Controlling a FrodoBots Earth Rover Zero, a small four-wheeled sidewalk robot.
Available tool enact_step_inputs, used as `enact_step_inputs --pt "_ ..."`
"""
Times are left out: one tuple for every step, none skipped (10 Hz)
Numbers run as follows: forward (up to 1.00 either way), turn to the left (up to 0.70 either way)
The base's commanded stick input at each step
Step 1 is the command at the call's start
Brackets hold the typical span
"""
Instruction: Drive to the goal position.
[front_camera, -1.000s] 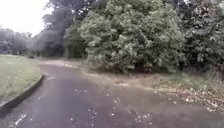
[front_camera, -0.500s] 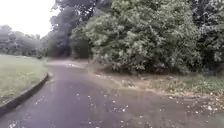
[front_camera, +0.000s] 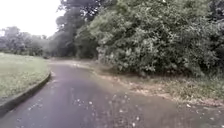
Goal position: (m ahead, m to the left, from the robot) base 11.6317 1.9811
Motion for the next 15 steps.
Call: enact_step_inputs --pt "0.68 0.34" --pt "0.68 0.23" --pt "0.68 0.17" --pt "0.68 0.11" --pt "0.68 0.03" --pt "0.68 0.03" --pt "0.68 0.03" --pt "0.68 0.04" --pt "0.68 0.07" --pt "0.68 0.11" --pt "0.68 0.15" --pt "0.68 0.12" --pt "0.68 0.07" --pt "0.68 0.02" --pt "0.68 0.02"
